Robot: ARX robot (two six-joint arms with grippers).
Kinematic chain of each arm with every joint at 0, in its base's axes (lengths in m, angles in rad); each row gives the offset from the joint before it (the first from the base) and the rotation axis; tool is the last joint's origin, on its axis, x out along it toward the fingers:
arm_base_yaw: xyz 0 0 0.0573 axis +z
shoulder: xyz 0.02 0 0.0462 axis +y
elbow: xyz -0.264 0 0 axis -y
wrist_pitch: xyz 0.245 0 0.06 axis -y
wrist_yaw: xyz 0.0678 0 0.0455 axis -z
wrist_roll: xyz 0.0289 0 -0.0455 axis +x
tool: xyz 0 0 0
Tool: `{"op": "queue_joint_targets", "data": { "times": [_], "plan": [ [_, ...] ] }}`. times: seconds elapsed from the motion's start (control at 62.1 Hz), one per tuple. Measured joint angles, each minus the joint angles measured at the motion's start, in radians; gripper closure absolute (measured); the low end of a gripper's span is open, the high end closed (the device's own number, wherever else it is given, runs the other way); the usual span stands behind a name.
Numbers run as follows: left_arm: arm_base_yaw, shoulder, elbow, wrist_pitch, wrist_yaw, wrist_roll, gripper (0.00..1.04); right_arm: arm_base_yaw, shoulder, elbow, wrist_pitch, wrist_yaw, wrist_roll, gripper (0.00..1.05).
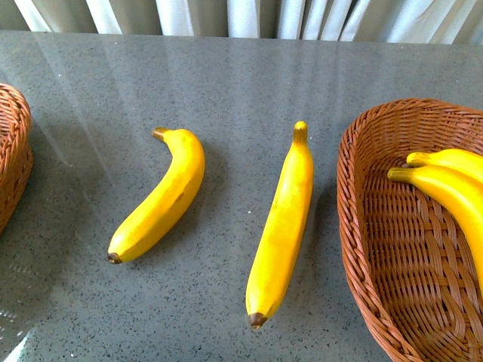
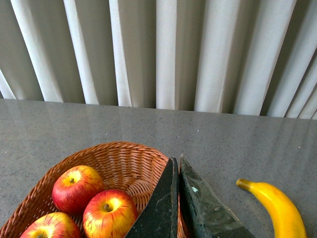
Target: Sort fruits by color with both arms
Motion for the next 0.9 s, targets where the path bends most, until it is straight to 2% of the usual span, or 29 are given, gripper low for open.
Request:
{"op": "queue_joint_targets", "data": {
  "times": [0.66,0.741,0.902],
  "plan": [
    [0.000,-0.220,0.000,-0.217,0.000,0.000,1.03,0.000,0.000,0.000,0.000,0.000,0.000,0.09],
    [0.000,-0.346,0.000,-0.375,0.000,0.000,1.03,0.000,0.000,0.000,0.000,0.000,0.000,0.09],
    [0.000,-0.375,0.000,-0.391,0.000,0.000,1.03,0.000,0.000,0.000,0.000,0.000,0.000,0.09]
  ]
}}
